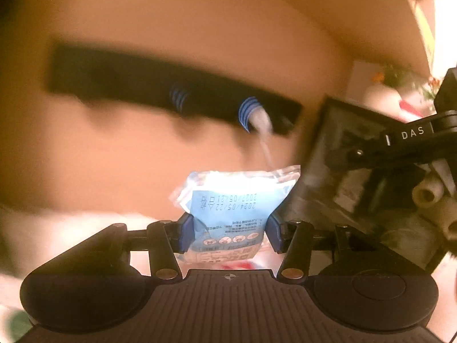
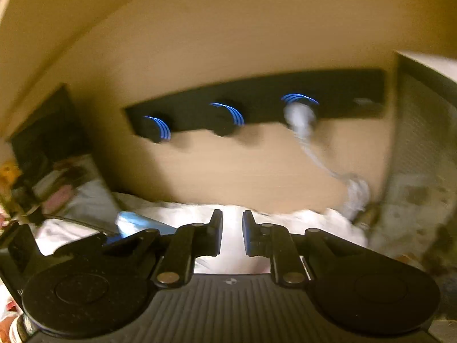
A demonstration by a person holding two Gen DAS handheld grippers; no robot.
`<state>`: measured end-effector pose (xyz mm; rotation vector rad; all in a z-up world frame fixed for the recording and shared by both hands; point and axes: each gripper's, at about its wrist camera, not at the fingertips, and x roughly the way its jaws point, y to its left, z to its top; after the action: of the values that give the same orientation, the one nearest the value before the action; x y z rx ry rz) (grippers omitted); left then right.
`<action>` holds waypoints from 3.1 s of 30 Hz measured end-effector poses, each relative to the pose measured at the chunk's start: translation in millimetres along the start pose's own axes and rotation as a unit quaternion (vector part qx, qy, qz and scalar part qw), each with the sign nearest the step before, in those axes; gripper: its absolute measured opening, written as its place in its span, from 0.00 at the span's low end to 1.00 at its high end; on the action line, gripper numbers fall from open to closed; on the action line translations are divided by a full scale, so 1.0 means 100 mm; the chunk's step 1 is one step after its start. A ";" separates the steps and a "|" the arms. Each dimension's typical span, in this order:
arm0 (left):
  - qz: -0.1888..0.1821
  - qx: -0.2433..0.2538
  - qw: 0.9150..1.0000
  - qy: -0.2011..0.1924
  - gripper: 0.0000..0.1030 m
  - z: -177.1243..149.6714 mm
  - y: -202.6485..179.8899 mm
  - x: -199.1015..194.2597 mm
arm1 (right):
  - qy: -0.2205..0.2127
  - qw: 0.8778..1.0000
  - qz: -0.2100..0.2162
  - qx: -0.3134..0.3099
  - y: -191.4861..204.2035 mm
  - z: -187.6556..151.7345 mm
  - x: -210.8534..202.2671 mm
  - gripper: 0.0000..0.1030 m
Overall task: Organize soft objects
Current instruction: 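Lower the wipes into the pink box and open the left tool while the right tool carries the compact, then lower the round compact into the pink box and open the right tool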
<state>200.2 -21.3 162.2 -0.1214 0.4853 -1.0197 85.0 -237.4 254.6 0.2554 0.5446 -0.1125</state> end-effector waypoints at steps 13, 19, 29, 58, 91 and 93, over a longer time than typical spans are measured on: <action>0.041 0.013 0.984 0.174 0.59 -0.59 -0.19 1.89 | 0.088 0.996 -0.020 -0.003 -0.70 -1.20 0.29 0.21; 0.053 0.021 0.971 0.232 0.59 -0.71 -0.07 2.14 | 0.136 0.990 0.020 -0.042 -0.52 -1.86 0.61 0.72; 0.044 0.064 0.980 0.185 0.58 -0.45 -0.27 1.68 | 0.139 0.989 0.043 -0.001 -0.61 -1.99 0.78 0.77; 0.069 -0.095 0.982 0.145 0.58 -1.55 0.13 -0.59 | 0.092 0.978 0.063 -0.179 0.32 -2.40 0.82 0.46; 0.094 -0.122 0.982 0.113 0.58 -1.49 0.43 -0.91 | 0.097 0.991 -0.075 -0.059 -0.50 -1.21 1.07 0.74; 0.107 -0.129 0.980 0.105 0.58 -1.48 0.49 -0.96 | 0.086 0.994 -0.042 -0.050 -0.47 -1.14 0.91 0.74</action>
<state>131.8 103.7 47.0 -0.1889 0.8068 -0.7586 97.4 -254.9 102.7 0.1453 0.7308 -0.1445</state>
